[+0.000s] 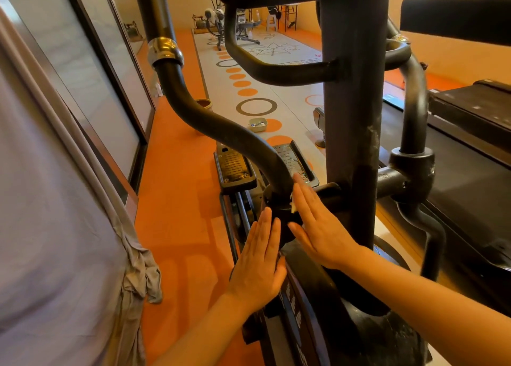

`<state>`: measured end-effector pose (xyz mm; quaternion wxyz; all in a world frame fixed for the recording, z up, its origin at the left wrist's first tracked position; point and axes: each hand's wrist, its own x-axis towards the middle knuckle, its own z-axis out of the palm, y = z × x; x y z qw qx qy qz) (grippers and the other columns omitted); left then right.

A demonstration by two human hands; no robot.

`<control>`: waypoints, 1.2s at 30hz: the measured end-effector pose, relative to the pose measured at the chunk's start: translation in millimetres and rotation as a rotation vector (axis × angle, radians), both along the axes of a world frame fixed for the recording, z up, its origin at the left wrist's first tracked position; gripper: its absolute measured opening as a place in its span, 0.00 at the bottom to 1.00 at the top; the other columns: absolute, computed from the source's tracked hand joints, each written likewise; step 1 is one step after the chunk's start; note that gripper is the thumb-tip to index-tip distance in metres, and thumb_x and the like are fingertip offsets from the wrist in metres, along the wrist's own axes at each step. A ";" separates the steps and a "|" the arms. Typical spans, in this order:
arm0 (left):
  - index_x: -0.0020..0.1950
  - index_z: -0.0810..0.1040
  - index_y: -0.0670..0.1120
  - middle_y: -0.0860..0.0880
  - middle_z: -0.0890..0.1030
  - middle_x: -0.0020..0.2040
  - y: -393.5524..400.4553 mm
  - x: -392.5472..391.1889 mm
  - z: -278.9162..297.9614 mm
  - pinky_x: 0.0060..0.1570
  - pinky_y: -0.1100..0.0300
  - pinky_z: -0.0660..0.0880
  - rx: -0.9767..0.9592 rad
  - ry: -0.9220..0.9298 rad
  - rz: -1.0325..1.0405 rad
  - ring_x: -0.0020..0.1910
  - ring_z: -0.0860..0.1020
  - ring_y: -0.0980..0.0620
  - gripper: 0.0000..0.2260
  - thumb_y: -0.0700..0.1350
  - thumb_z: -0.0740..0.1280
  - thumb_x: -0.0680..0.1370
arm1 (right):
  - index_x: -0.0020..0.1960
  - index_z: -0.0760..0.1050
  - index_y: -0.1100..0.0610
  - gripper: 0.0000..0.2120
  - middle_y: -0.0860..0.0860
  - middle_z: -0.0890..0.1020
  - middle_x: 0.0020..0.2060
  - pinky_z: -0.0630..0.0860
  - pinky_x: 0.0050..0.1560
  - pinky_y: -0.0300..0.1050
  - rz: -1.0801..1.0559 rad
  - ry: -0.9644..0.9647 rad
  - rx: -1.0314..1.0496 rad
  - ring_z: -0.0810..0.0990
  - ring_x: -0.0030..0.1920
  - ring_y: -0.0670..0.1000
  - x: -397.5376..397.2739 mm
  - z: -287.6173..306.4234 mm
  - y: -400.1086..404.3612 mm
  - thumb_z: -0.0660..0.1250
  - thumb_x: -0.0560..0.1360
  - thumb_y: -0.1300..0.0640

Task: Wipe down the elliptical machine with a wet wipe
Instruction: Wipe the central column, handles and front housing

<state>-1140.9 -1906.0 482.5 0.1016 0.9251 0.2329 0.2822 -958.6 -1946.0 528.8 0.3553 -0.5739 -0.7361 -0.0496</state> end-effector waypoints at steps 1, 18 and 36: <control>0.81 0.43 0.42 0.43 0.40 0.81 0.2 0.4 -1.0 0.77 0.50 0.43 0.014 -0.009 -0.002 0.80 0.44 0.44 0.41 0.42 0.67 0.76 | 0.78 0.32 0.47 0.33 0.45 0.39 0.79 0.50 0.77 0.51 0.002 0.002 -0.021 0.43 0.79 0.49 2.0 -2.2 -2.3 0.50 0.83 0.45; 0.81 0.42 0.45 0.46 0.40 0.81 -2.1 2.2 0.4 0.76 0.53 0.40 0.045 -0.016 0.059 0.80 0.43 0.48 0.39 0.47 0.62 0.78 | 0.75 0.58 0.62 0.22 0.57 0.59 0.76 0.56 0.76 0.43 0.048 -0.139 0.175 0.55 0.78 0.55 5.9 22.9 14.3 0.56 0.82 0.59; 0.80 0.52 0.40 0.45 0.49 0.81 -15.5 20.3 32.6 0.78 0.51 0.43 0.257 0.133 0.133 0.80 0.47 0.47 0.40 0.41 0.71 0.74 | 0.69 0.72 0.65 0.20 0.59 0.73 0.69 0.65 0.71 0.39 0.066 -0.055 0.184 0.71 0.70 0.53 34.9 9.2 -34.1 0.62 0.78 0.62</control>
